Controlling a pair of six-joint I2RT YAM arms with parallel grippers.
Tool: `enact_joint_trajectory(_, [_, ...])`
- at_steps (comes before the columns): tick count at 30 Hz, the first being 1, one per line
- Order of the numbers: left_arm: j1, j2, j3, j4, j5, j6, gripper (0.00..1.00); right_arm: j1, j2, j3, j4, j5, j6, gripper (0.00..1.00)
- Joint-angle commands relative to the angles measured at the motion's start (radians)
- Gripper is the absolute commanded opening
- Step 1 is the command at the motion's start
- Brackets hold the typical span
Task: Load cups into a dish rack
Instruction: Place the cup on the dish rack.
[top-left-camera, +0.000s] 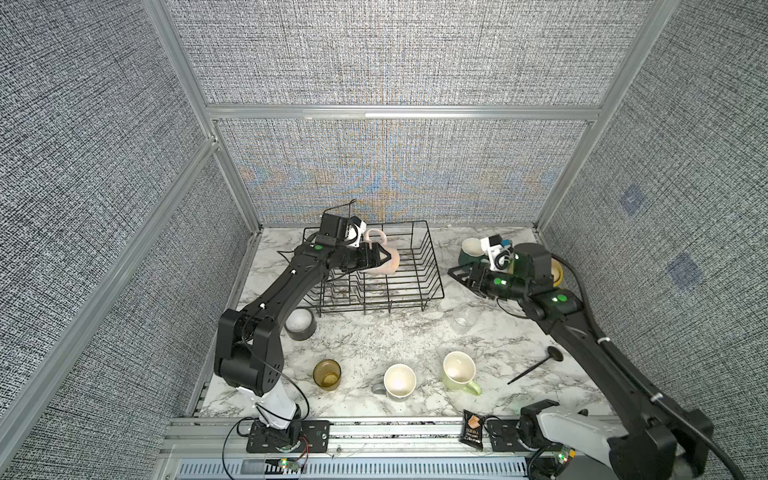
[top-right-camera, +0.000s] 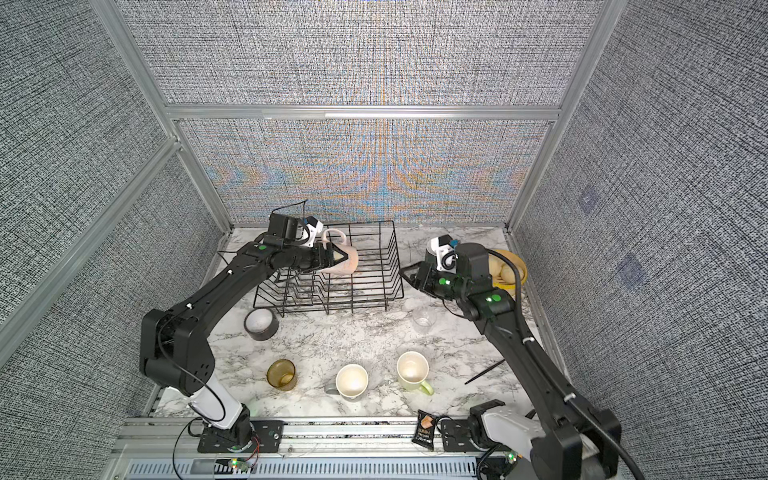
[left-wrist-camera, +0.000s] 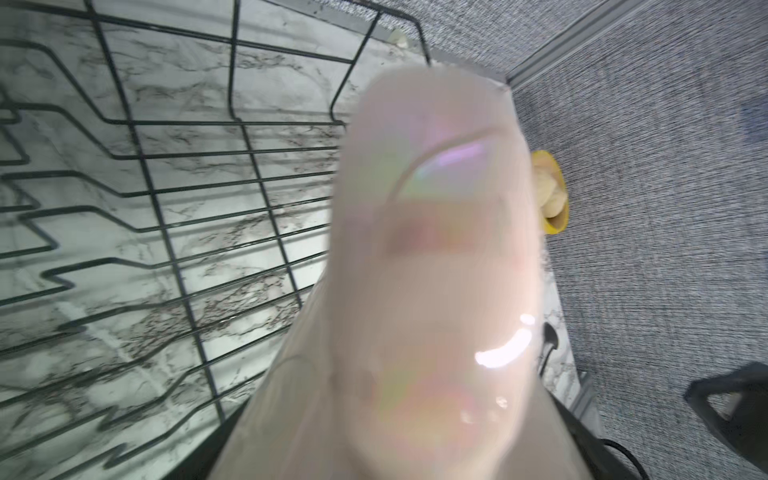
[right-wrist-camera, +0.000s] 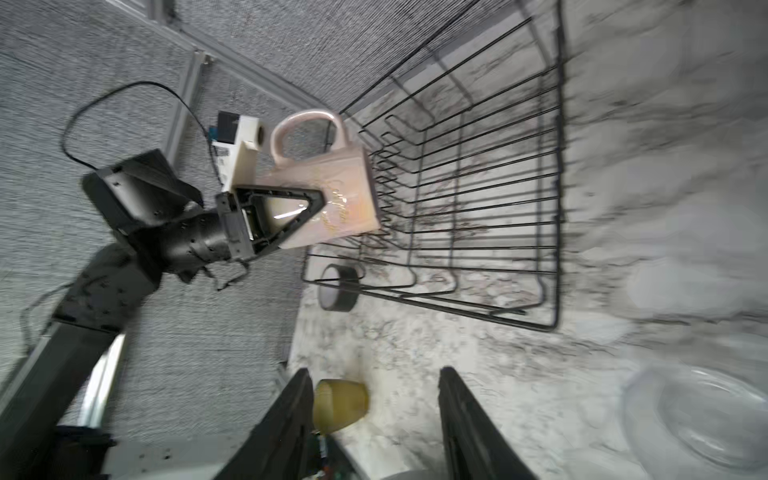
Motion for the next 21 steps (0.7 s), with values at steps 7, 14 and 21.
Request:
enact_joint_trajectory(7, [-0.046,0.257,0.382,-0.285,-0.283,0.187,0.49,-0.002,-0.174,-0.021,-0.252,0.349,-0.261,0.5])
enact_joint_trajectory(14, [-0.05,0.452,0.622,-0.417,-0.381,0.292,0.52,-0.002,-0.218,-0.019,-0.316,0.407,-0.301,0.5])
enact_joint_trajectory(21, [-0.049,0.592,0.782,-0.513,-0.448,0.333,0.54,-0.001,-0.239,0.019,-0.337,0.41,-0.289,0.5])
